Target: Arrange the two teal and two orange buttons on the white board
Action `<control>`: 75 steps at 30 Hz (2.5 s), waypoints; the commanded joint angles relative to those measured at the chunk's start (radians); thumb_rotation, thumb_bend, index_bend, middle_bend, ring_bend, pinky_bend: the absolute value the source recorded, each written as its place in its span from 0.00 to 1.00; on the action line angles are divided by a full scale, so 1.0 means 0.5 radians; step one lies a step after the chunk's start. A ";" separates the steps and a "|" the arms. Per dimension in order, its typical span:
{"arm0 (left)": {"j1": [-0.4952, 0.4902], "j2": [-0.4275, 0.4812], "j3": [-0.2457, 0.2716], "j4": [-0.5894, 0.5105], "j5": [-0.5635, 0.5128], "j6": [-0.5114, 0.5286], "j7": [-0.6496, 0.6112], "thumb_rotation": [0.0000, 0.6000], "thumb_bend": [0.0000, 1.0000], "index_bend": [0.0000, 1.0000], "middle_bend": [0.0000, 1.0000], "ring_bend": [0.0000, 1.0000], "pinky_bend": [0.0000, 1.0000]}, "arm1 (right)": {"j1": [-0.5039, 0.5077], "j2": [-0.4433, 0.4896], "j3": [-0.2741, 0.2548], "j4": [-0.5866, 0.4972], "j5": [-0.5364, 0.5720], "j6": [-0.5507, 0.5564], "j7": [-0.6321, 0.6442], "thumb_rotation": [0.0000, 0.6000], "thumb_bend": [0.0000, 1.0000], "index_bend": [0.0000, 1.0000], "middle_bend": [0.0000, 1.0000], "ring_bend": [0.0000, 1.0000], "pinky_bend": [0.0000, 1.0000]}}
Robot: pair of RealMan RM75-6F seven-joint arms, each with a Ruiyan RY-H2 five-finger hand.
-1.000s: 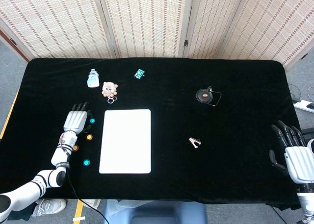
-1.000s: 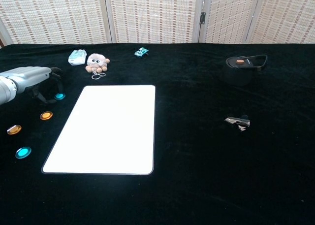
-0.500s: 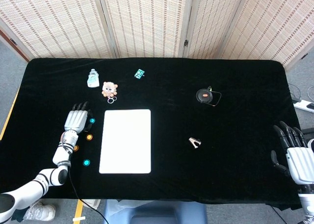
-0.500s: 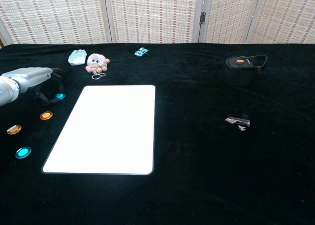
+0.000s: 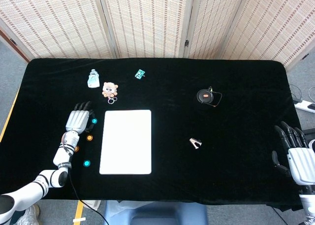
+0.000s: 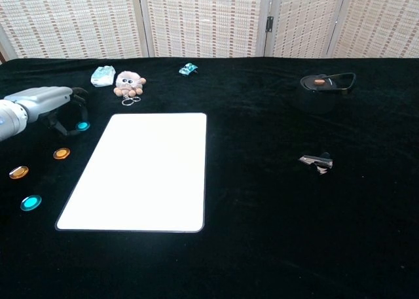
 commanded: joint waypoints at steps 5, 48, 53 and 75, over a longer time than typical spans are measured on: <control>0.003 0.120 -0.004 -0.257 0.076 0.099 0.005 1.00 0.43 0.52 0.09 0.00 0.00 | -0.004 0.000 -0.001 0.009 -0.007 0.007 0.012 0.91 0.59 0.00 0.00 0.05 0.00; 0.432 0.734 0.585 -1.336 0.826 0.799 0.125 1.00 0.43 0.42 0.06 0.00 0.00 | -0.002 -0.011 -0.012 0.035 -0.090 0.032 0.079 0.91 0.59 0.00 0.00 0.05 0.00; 0.513 0.701 0.670 -1.312 0.896 0.834 0.169 1.00 0.43 0.42 0.06 0.00 0.00 | 0.007 -0.016 -0.016 0.035 -0.102 0.025 0.081 0.91 0.59 0.00 0.00 0.05 0.00; 0.668 0.562 0.688 -1.113 0.848 0.791 0.193 1.00 0.43 0.39 0.06 0.00 0.00 | -0.002 -0.011 -0.025 0.024 -0.114 0.048 0.082 0.91 0.59 0.00 0.00 0.04 0.00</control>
